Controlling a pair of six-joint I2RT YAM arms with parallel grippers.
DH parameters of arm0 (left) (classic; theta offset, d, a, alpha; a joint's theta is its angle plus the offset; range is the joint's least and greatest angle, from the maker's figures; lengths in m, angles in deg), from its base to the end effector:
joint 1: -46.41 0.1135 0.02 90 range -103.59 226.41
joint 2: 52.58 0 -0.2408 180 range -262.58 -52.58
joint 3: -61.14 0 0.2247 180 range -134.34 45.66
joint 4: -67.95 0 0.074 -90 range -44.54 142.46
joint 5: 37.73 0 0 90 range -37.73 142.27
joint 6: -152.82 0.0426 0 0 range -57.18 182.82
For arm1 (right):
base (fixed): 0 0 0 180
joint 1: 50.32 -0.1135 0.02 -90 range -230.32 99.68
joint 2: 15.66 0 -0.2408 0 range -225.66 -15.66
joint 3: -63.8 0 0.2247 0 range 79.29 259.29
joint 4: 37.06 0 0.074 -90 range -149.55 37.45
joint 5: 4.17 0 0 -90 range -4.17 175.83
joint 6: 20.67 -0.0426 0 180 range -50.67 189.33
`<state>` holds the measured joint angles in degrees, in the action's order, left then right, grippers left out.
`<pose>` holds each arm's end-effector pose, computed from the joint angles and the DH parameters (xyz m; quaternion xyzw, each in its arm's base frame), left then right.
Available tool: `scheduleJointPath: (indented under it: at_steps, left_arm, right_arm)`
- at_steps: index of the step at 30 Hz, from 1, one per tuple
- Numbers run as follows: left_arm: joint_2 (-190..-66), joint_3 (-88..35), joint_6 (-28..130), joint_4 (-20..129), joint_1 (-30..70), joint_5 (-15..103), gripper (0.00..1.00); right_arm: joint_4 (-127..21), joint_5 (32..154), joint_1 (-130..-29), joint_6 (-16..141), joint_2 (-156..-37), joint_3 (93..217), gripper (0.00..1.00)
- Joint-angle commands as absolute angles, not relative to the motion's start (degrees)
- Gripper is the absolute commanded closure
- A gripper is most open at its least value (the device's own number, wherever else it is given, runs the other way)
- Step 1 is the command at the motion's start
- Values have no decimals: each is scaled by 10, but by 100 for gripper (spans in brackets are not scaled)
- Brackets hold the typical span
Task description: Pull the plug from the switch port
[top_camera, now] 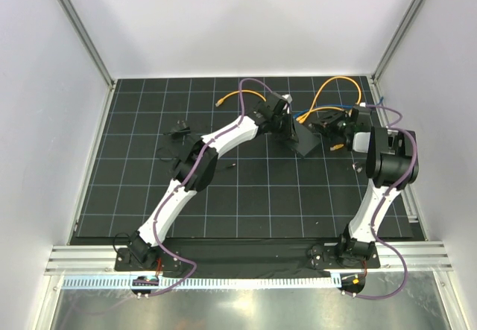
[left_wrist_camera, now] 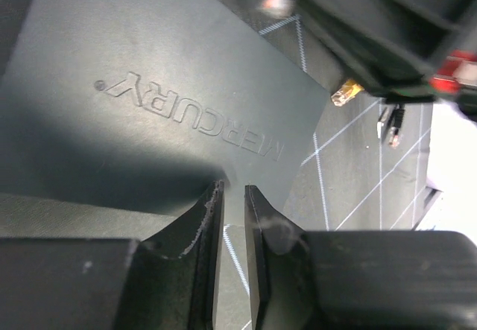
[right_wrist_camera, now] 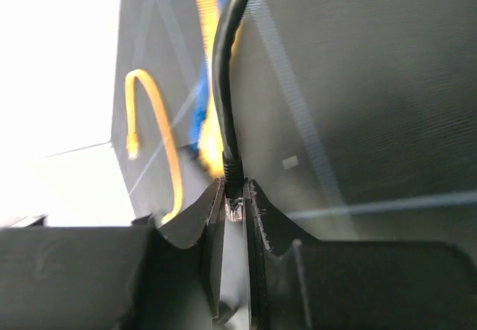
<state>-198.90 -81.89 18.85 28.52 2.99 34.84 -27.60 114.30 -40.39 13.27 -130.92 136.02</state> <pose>0.3754 -0.3728 0.1564 0.0564 0.9058 -0.3742 0.1907 0.3776 -0.0455 0.1163 0.3677 0.7797 0.3789 0.3367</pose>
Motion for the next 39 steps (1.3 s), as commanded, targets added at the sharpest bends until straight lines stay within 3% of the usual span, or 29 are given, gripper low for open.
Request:
scheduleJointPath:
  at_steps: [1, 7, 12, 15, 19, 26, 30, 39]
  left_arm:
    - [-1970, -835, 217, 215, 33, 384, 76]
    - [-1926, -828, 218, 213, 36, 387, 69]
    - [-1885, -806, 213, 212, 35, 385, 67]
    - [-1850, -778, 212, 215, 35, 385, 67]
    - [-1797, -733, 210, 220, 34, 386, 66]
    - [-1668, -634, 246, 194, 36, 434, 61]
    - [-1579, -551, 261, 183, 40, 440, 57]
    - [-1344, -360, 268, 183, 78, 456, 53]
  right_arm:
    - [-287, 1181, -394, 145, -1232, 1382, 99]
    - [-209, 1234, -378, 46, -1214, 1376, 99]
    - [-234, 1241, -378, 47, -1161, 1368, 99]
    - [-299, 1228, -378, 92, -1110, 1370, 99]
    - [-496, 1163, -382, 224, -1022, 1414, 99]
    - [-662, 1106, -401, 356, -917, 1455, 99]
    - [-693, 1085, -443, 363, -870, 1460, 99]
    - [-700, 1006, -653, 295, -868, 1522, 99]
